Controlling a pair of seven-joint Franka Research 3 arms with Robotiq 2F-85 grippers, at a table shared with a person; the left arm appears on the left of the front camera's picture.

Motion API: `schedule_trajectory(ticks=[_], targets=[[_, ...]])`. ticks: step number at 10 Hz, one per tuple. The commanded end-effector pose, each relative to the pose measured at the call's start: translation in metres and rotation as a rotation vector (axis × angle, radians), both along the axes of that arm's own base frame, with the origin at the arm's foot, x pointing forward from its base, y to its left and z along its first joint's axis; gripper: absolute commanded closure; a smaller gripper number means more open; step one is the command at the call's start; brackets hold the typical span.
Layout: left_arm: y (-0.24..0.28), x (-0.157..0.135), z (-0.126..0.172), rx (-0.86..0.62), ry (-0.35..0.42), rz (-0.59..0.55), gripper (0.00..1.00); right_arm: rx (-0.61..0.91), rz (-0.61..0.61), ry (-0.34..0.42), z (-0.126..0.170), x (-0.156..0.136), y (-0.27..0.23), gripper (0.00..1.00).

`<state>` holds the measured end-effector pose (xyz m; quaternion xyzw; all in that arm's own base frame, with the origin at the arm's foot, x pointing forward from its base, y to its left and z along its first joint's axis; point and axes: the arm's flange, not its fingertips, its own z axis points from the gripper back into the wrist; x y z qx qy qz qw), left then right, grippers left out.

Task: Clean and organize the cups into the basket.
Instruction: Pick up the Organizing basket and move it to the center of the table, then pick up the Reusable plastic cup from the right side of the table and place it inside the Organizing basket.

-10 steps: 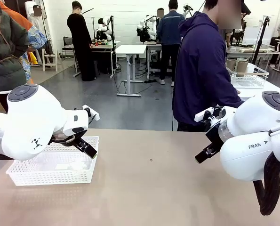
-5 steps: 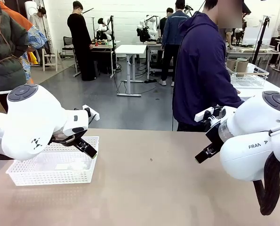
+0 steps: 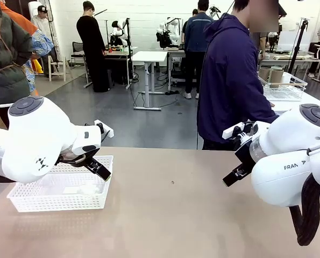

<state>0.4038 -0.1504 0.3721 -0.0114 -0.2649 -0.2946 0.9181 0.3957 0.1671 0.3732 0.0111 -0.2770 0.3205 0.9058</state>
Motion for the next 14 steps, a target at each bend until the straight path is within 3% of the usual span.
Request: schedule_trajectory(ticks=[1,3,5,7,9,11,12,14], targets=[[0.000,0.000,0.000,0.000,0.000,0.000,0.00,0.000,0.000,0.000,0.000,0.000,0.000,0.00],[0.000,0.000,0.000,0.000,0.000,0.000,0.00,0.000,0.000,0.000,0.000,0.000,0.000,0.00],[0.006,-0.065,0.066,0.020,-0.042,-0.108,0.00,-0.033,-0.011,-0.055,0.037,-0.069,-0.004,0.00],[0.015,-0.114,0.104,0.135,-0.048,-0.103,0.00,-0.071,-0.042,-0.051,0.057,-0.133,-0.020,0.00],[0.019,-0.148,0.115,0.162,-0.013,-0.130,0.00,-0.115,-0.100,-0.015,0.061,-0.185,-0.034,0.00],[0.020,-0.156,0.105,0.171,-0.105,-0.086,0.00,-0.166,-0.074,-0.114,0.061,-0.227,-0.037,0.00],[0.000,-0.112,0.159,0.148,-0.017,-0.116,0.00,-0.111,-0.081,-0.023,0.135,-0.099,0.014,0.00],[0.000,-0.112,0.159,0.148,-0.017,-0.116,0.00,-0.111,-0.081,-0.023,0.135,-0.099,0.014,0.00]])
